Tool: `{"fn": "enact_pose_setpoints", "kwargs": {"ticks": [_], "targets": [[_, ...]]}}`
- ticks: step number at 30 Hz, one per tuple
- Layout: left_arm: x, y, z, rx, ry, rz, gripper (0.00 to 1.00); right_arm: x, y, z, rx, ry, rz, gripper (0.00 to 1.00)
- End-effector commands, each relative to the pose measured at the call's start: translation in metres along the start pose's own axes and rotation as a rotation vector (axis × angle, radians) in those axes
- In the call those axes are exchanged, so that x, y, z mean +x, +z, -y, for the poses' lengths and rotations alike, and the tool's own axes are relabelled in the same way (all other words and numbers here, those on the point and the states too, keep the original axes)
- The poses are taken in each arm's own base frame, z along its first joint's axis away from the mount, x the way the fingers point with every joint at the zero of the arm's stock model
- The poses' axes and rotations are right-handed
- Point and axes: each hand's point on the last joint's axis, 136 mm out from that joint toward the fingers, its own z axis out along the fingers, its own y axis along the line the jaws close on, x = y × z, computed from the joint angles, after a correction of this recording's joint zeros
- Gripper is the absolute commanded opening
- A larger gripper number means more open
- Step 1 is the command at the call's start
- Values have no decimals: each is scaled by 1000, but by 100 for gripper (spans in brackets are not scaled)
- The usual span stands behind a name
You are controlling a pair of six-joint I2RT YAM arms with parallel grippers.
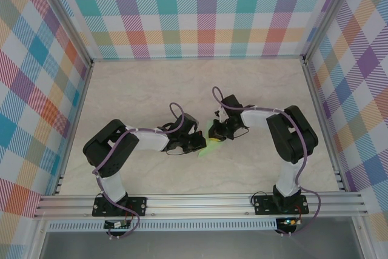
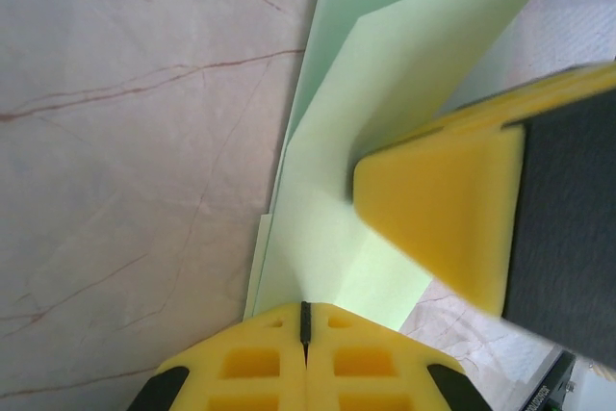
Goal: Fold a paper plane with a square sheet of paper (pick it up from the middle)
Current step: Fourth fold the wing at the center of the table.
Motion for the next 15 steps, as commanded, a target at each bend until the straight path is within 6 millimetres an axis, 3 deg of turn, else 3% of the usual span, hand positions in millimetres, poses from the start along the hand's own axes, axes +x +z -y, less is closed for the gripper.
{"fn": "enact_pose_setpoints", "kwargs": {"ticks": [1, 11, 15], "targets": [[42, 1, -94, -327, -82, -110, 0, -33, -8, 23, 83, -18, 93, 9], [44, 1, -95, -330, -78, -118, 0, -58, -25, 32, 101, -23, 145, 9], [43, 1, -94, -327, -77, -117, 0, -69, -33, 26, 95, -41, 172, 9]]}}
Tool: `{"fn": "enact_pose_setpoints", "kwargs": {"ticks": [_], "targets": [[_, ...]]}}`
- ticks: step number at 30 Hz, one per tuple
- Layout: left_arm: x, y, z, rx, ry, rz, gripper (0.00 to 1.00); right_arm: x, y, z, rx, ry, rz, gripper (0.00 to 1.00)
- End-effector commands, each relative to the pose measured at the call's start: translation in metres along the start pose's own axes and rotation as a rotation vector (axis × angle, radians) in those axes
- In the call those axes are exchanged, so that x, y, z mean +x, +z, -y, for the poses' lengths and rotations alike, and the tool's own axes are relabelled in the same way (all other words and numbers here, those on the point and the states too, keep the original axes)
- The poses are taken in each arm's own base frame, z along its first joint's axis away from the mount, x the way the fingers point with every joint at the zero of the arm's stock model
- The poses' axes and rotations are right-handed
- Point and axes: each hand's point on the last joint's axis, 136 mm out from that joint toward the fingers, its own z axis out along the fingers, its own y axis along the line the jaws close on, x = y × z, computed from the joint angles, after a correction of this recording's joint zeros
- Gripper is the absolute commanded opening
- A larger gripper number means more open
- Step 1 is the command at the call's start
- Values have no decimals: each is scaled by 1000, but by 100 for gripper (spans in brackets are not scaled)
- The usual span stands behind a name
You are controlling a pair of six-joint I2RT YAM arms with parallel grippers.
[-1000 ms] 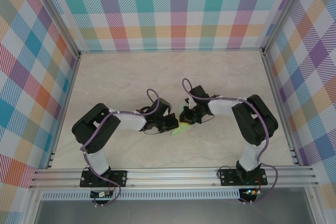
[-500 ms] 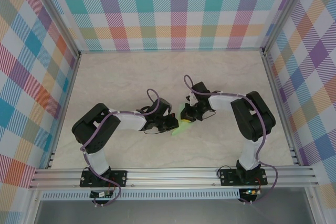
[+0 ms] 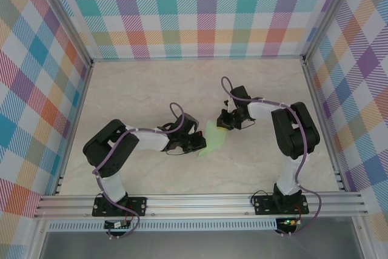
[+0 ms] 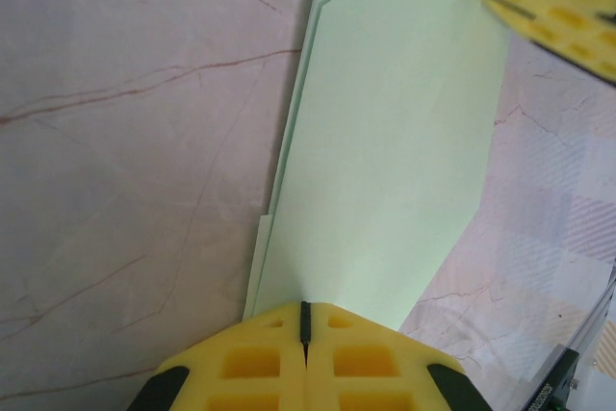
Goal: Fold a paper plane with a square sheet of paper (pick it up from the middle)
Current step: Fourth fold the wing at the center of the table.
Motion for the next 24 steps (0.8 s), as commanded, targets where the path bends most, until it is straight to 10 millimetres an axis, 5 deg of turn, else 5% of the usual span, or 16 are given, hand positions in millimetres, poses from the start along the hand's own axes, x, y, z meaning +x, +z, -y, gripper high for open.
{"fn": "enact_pose_setpoints", "kwargs": {"ticks": [1, 8, 13, 19, 24], "targets": [[44, 1, -93, -326, -87, -118, 0, -16, -5, -2, 20, -42, 39, 9], [41, 1, -90, -324, -82, -113, 0, -7, -28, -38, -143, -86, 76, 9], [39, 2, -89, -326, -82, -110, 0, 30, -9, -52, -179, -115, -12, 9], [40, 1, -89, -332, -83, -112, 0, 53, 17, -45, -169, -90, -96, 9], [41, 1, -91, -337, -84, -118, 0, 47, 20, -28, -104, -88, -88, 9]]}}
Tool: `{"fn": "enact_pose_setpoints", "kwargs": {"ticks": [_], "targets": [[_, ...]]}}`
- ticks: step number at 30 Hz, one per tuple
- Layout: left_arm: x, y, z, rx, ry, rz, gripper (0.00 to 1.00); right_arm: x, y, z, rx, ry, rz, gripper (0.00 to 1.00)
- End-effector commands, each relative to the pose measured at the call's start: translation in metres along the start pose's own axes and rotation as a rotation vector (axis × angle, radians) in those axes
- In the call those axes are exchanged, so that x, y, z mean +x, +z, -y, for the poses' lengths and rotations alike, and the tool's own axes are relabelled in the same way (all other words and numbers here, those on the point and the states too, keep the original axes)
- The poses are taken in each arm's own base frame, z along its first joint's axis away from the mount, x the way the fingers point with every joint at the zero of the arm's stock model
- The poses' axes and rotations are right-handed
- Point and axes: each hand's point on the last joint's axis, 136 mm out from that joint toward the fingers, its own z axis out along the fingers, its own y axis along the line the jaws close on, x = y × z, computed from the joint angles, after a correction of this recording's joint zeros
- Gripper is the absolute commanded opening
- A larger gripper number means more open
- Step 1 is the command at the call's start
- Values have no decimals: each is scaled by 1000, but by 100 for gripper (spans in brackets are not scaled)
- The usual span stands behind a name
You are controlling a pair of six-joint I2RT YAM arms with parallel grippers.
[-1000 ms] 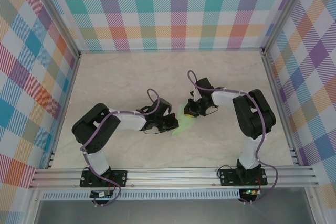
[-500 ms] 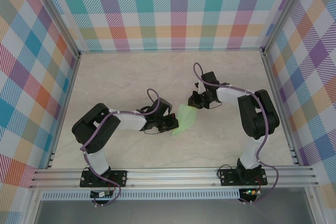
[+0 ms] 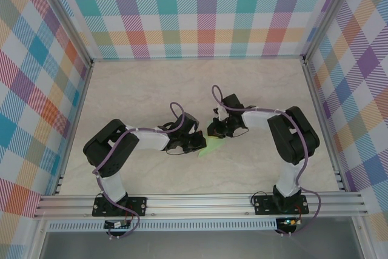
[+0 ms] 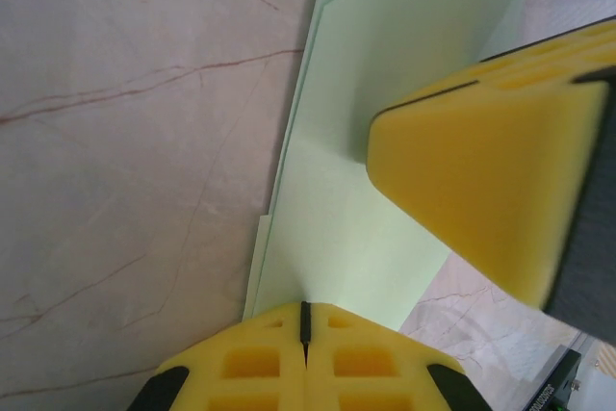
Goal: Fold a paper plane with a square sheet of paper (pick it up from the middle)
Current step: Fourth fold the wing at the center of the table.
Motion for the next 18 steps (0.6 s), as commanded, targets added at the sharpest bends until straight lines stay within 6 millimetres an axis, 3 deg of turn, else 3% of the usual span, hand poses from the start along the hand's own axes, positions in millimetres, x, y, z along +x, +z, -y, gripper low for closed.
{"fn": "enact_pose_setpoints", "kwargs": {"ticks": [1, 8, 18], "targets": [[41, 3, -92, -330, -80, -112, 0, -7, 0, 15, 30, 5, 8, 9], [44, 2, -93, -334, -76, -119, 0, -30, -9, 46, 80, 46, 49, 9], [48, 1, -96, -334, -80, -123, 0, -68, -25, 72, 111, 112, 140, 9]]}}
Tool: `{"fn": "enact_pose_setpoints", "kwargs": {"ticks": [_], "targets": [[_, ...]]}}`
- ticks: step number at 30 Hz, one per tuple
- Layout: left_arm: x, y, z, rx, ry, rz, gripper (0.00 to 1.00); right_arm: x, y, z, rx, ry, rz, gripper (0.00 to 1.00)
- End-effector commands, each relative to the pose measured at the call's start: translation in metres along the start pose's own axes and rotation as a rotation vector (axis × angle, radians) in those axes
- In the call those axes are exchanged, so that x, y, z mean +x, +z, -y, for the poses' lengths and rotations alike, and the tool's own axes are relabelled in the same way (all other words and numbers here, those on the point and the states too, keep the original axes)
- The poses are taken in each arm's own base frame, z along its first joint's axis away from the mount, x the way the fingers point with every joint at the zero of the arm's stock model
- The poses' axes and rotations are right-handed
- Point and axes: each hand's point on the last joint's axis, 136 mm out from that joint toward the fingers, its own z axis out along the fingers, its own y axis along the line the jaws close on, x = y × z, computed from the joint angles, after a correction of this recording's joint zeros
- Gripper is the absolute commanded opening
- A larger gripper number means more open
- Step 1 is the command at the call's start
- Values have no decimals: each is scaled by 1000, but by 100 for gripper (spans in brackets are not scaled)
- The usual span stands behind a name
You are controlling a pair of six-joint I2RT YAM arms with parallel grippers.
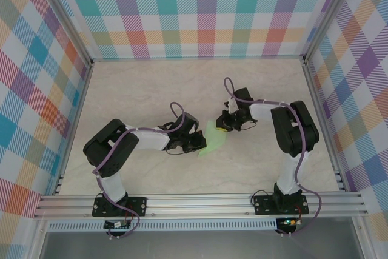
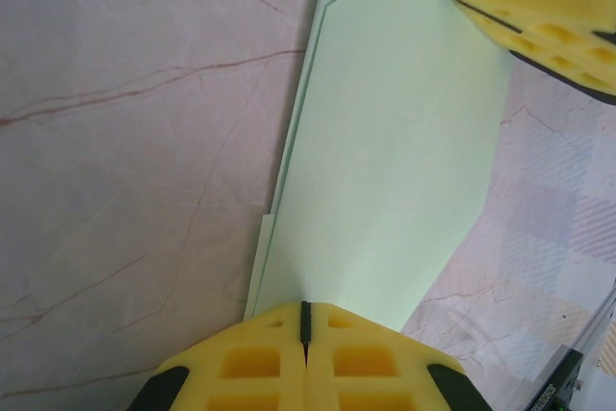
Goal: Fold a paper plane with a square sheet of paper (pick it up from the middle)
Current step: Fourth fold the wing at the center of the table.
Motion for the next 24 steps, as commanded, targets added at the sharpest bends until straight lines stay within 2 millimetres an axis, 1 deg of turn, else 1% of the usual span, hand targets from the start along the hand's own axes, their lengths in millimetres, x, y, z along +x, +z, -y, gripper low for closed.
{"fn": "enact_pose_setpoints", "kwargs": {"ticks": [1, 5, 9, 12, 14, 16, 19, 21, 24], "targets": [[48, 1, -96, -330, -83, -121, 0, -33, -4, 33, 116, 10, 102, 9], [48, 1, -95, -325, -80, -120, 0, -46, -11, 41, 143, 34, 143, 9], [48, 2, -95, -326, -79, -122, 0, -60, -22, 44, 149, 48, 189, 9], [47, 3, -93, -322, -75, -122, 0, -67, -30, 36, 145, 36, 212, 9], [46, 3, -93, -322, -74, -121, 0, -69, -39, 25, 122, 22, 234, 9], [45, 3, -91, -317, -71, -120, 0, -65, -49, 13, 88, 6, 252, 9], [43, 4, -88, -312, -66, -115, 0, -49, -60, -6, 65, -28, 267, 10], [41, 4, -86, -309, -62, -114, 0, -34, -60, -17, 48, -49, 253, 10], [40, 4, -84, -307, -60, -111, 0, -8, -47, -31, 18, -57, 195, 10]]}}
